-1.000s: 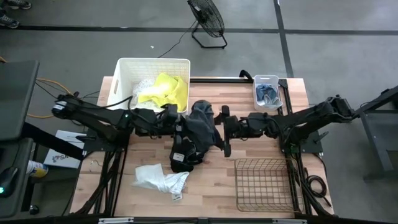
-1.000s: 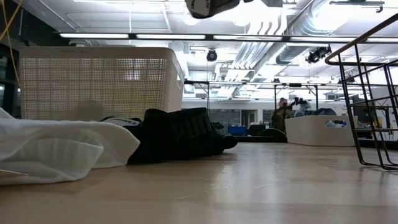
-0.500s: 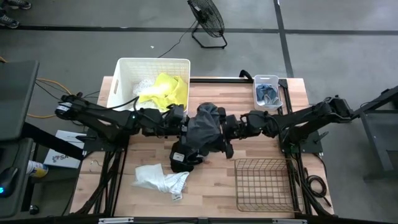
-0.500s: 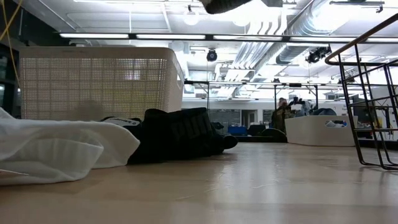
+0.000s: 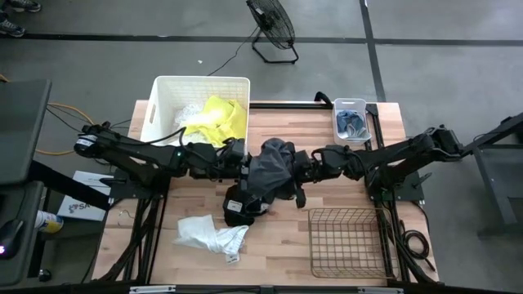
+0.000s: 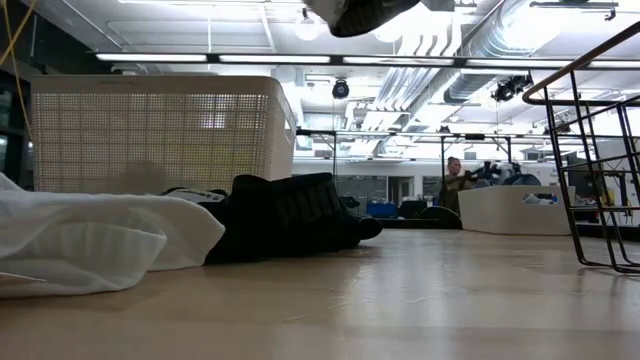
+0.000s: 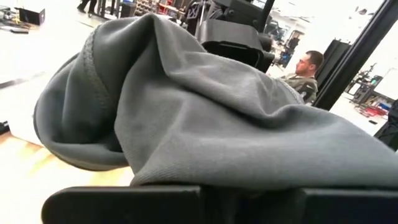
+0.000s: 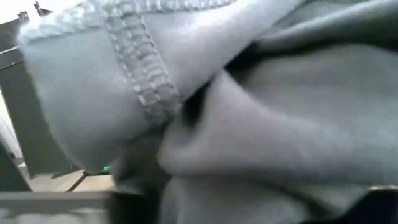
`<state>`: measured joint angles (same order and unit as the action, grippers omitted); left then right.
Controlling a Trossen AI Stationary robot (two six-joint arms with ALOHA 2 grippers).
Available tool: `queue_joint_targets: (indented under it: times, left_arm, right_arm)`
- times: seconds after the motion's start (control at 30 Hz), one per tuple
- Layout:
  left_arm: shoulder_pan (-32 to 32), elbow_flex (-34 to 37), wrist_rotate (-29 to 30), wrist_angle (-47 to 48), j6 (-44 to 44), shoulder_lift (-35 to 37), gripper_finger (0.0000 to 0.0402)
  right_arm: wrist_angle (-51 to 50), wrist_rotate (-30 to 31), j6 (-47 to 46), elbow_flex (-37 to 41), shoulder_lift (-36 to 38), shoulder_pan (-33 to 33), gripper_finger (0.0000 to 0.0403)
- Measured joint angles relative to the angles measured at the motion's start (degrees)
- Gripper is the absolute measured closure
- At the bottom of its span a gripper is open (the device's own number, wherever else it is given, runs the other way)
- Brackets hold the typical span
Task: Pick & Place Cloths
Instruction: Put the gray underwear into the wire basket
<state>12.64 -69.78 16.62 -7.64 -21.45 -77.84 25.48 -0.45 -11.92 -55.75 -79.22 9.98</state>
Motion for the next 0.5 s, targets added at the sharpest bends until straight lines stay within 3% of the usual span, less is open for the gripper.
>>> queue_joint_targets:
  times: [0.27,0.5]
  left_arm:
    - [0.03,0.0,-0.22,0.02,-0.24,0.0,0.0375]
    - [0.11,0.0,-0.19,0.19,-1.3,0.0,0.0316]
  right_arm:
    - [-0.42,-1.19,0.12,0.0,0.02,-0.04,0.0374]
    - [-1.65,-1.07,-1.01,0.0,0.09,-0.04,0.0381]
